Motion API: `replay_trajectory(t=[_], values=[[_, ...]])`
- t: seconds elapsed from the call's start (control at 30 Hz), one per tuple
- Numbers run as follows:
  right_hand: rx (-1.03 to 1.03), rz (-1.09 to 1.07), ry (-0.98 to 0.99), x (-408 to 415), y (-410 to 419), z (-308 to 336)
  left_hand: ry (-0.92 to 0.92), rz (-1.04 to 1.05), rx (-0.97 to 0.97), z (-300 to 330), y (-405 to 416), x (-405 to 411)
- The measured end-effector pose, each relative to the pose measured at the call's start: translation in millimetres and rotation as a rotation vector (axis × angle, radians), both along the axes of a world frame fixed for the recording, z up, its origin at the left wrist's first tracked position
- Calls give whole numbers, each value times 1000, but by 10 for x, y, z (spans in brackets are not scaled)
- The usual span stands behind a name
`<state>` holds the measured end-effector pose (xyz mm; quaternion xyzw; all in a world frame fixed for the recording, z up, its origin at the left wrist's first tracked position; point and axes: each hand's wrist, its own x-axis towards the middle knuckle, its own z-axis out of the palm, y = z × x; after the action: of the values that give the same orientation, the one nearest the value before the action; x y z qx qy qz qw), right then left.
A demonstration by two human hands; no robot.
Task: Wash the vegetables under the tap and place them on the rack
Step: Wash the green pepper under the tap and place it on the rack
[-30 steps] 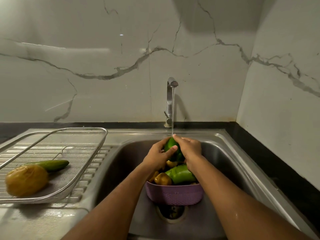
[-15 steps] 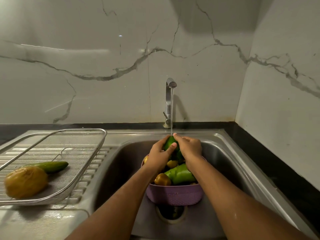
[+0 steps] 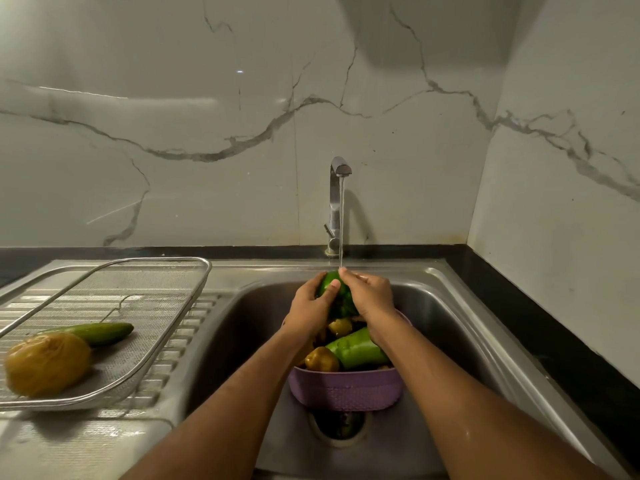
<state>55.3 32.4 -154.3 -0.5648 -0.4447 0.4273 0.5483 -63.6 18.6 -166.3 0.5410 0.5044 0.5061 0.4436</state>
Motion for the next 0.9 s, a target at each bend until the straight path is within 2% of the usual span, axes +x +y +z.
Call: replay_trajectory(t=[0.13, 0.33, 0.53, 0.6, 0.7, 0.77, 0.9], values=[[-46, 210, 75, 3, -7, 14, -41, 77, -55, -27, 70, -47], [36, -70, -9, 2, 53, -74, -89, 8, -14, -14, -5, 45], [42, 39, -7, -75, 75, -41, -194, 65, -16, -33, 43, 30], [34, 10, 13, -70, 104, -80, -215, 38, -35, -20, 31, 23], [41, -151, -15, -40, 125, -119, -82, -25, 20, -28, 11, 27], [32, -194, 40, -14, 131, -110, -30, -45, 63, -34, -12, 40], [-14, -23, 99, -33, 142, -40, -101, 28, 61, -41, 47, -12]])
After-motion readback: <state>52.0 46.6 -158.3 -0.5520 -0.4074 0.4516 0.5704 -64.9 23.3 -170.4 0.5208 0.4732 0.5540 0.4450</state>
